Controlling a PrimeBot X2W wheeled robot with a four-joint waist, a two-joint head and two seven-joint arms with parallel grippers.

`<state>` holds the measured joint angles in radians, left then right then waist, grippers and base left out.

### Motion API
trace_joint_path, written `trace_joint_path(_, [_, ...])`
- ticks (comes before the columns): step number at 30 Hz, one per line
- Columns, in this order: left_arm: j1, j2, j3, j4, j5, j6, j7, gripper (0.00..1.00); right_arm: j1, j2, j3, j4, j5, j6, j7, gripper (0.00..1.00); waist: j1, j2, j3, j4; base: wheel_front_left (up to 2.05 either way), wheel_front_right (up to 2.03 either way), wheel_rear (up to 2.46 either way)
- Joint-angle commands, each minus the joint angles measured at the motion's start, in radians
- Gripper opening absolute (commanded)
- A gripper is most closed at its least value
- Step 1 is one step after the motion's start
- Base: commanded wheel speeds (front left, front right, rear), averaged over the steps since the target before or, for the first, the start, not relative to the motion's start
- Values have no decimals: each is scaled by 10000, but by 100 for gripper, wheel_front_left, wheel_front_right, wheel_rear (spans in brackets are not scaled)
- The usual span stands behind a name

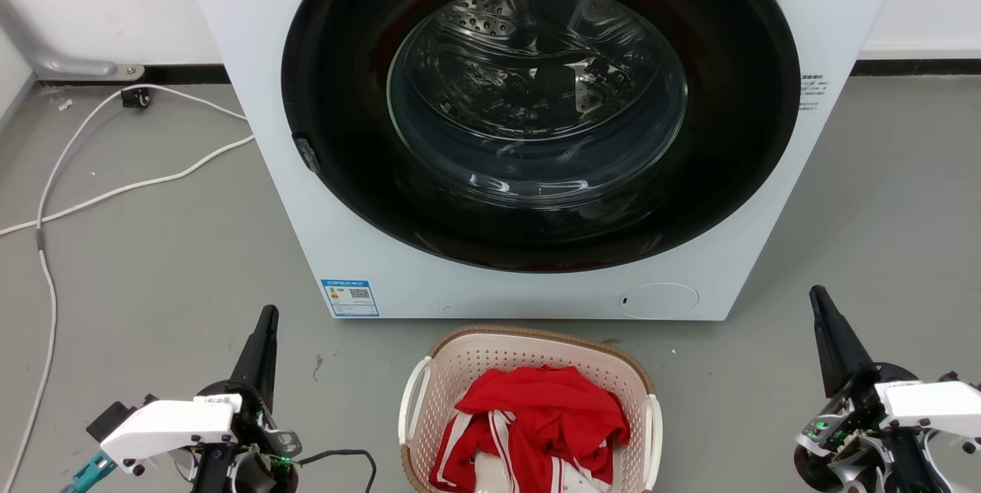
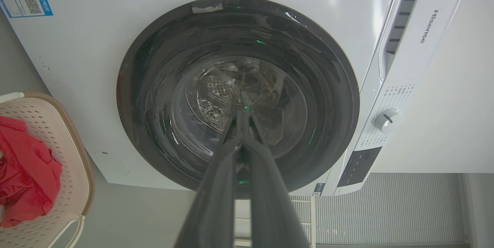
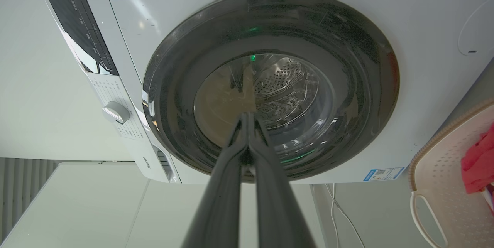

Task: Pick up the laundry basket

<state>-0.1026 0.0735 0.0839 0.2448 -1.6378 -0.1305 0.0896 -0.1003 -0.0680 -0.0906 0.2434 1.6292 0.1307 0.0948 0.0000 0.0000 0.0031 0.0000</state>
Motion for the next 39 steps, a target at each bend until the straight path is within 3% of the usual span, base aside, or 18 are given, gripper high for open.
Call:
trace_joint_path(1, [-72,-36,42,10,89,-3,35,0,-119,9,-29,18,-20,2,31,0,0,0,0,0,0,0,0])
trace_joint_path(39, [-87,-96,142,17,166,-3,121,0,-122,78,-117,24,-107,0,107,0,0,0,0,0,0,0,0])
